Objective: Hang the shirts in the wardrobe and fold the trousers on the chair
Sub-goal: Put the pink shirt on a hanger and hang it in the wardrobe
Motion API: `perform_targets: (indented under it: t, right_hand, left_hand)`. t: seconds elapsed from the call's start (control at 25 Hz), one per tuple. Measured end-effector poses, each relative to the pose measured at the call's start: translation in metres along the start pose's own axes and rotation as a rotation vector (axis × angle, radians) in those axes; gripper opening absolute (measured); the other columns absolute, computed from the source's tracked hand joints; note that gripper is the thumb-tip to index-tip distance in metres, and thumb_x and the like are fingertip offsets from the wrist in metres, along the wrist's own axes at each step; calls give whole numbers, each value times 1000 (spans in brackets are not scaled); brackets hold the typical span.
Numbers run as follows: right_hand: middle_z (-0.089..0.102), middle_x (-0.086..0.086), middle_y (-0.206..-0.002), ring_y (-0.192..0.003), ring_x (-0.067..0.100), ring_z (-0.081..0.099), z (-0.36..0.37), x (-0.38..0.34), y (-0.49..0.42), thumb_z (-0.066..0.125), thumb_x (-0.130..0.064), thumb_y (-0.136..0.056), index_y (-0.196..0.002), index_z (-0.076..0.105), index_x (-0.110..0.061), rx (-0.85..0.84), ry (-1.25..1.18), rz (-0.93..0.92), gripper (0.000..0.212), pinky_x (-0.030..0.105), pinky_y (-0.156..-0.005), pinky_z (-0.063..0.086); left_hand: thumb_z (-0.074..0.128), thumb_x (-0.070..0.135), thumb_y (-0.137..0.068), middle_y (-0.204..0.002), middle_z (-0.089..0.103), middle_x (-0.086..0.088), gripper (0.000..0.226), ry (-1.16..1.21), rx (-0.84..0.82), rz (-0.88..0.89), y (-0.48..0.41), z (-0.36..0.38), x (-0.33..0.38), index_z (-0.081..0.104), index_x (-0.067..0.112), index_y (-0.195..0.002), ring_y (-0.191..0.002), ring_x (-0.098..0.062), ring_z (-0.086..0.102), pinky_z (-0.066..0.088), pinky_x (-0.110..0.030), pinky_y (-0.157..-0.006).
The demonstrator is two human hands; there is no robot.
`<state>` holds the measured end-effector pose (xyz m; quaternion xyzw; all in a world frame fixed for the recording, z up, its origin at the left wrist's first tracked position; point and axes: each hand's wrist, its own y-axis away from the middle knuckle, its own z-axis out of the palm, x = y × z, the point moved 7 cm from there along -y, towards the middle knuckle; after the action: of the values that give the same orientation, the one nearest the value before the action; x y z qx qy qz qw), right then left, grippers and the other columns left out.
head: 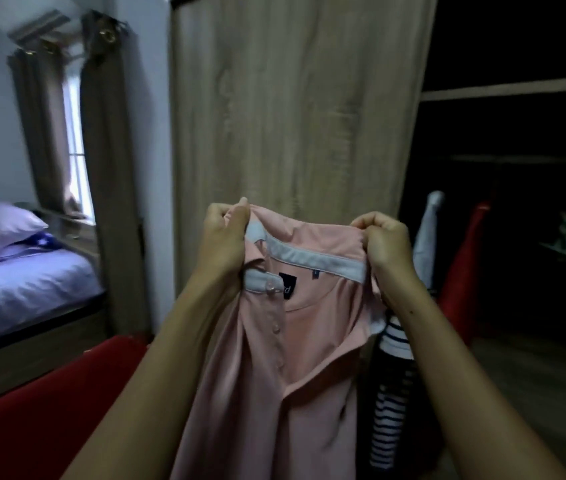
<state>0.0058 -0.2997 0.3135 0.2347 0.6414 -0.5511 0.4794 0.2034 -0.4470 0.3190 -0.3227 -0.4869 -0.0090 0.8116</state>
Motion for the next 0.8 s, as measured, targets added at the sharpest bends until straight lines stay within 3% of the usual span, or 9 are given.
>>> perform_targets:
  t: [0.12,0.28,0.36,0.48,0.64,0.8]
  right_hand:
    - [55,1,-53,-52,15,45,-55,-1,-12,36,11,-69,-59,59,-17,51,129,2,37,23,-52,33]
    - [56,4,-55,-47,16,45,-121,-16,-27,39,-3,-76,-67,60,-15,125,177,-31,26,24,-48,36]
    - [63,5,-65,-62,18,55,-164,-30,-36,46,-11,-79,-71,63,-16,288,338,-158,19,27,-61,40]
    - [64,8,-101,-95,21,57,-222,-44,-51,46,-6,-86,-96,65,-10,511,635,-302,22,26,-80,41]
    - [49,10,-128,-119,25,46,-277,-41,-88,45,-6,-92,-122,55,-7,647,974,-205,31,36,-95,42]
    - [50,20,-126,-116,35,47,-300,-17,-134,52,-11,-92,-114,57,-1,482,1363,26,25,42,-95,44]
  left_hand:
    - [47,22,-98,-64,52,1,17,81,-52,-2,7,59,1,44,10,-87,-45,1,49,44,-22,-52]
    - [51,23,-97,-69,46,1,21,143,-135,-11,15,128,-2,43,16,-78,-57,-6,45,43,-25,-58]
    - [51,23,-96,-70,46,1,23,152,-183,-6,24,160,-5,42,17,-77,-61,-9,45,43,-30,-62]
    - [52,23,-96,-70,47,-1,23,154,-243,-5,38,197,-9,42,16,-77,-61,-10,46,44,-29,-60]
    - [53,23,-96,-72,50,-4,23,155,-317,22,46,231,-12,42,16,-76,-65,-14,49,45,-32,-61]
    - [53,26,-95,-76,51,-7,22,119,-331,43,45,255,-16,44,16,-77,-72,-20,50,45,-39,-68]
